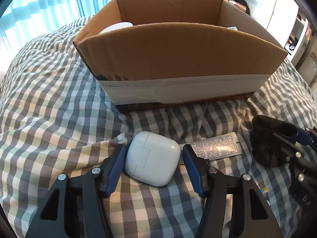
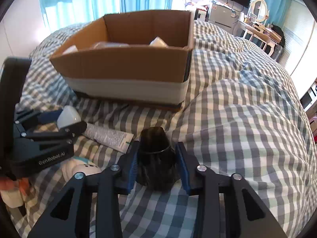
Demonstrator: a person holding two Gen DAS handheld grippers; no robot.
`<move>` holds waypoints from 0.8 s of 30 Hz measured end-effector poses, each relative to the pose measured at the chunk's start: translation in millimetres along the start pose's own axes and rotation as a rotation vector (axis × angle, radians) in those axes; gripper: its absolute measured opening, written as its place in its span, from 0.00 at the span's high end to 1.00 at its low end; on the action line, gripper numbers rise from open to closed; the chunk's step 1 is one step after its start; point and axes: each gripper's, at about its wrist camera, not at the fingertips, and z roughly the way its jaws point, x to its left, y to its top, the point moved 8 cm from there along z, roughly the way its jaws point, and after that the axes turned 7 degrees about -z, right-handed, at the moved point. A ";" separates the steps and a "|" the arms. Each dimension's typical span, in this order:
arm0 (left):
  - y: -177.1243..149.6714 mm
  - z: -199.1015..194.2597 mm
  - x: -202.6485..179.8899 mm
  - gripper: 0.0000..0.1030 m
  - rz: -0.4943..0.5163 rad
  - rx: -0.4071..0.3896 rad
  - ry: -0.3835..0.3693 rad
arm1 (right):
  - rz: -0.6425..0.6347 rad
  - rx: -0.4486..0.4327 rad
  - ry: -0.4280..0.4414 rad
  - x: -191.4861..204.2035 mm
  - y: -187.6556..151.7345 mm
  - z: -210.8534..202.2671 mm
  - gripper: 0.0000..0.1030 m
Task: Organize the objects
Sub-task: 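Grasp the black cup with the right tool while the left tool grasps the small white case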
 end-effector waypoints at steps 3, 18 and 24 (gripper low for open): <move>0.3 2.6 -0.2 0.40 0.007 0.012 -0.009 | -0.008 0.023 -0.007 0.9 -3.0 5.0 0.58; -8.2 -7.4 -2.6 0.50 0.029 0.034 -0.057 | -0.029 0.047 -0.044 1.5 -10.6 9.0 0.52; -13.0 -25.6 -1.5 0.50 0.037 0.015 -0.034 | -0.027 0.019 -0.038 4.4 -10.8 -5.7 0.52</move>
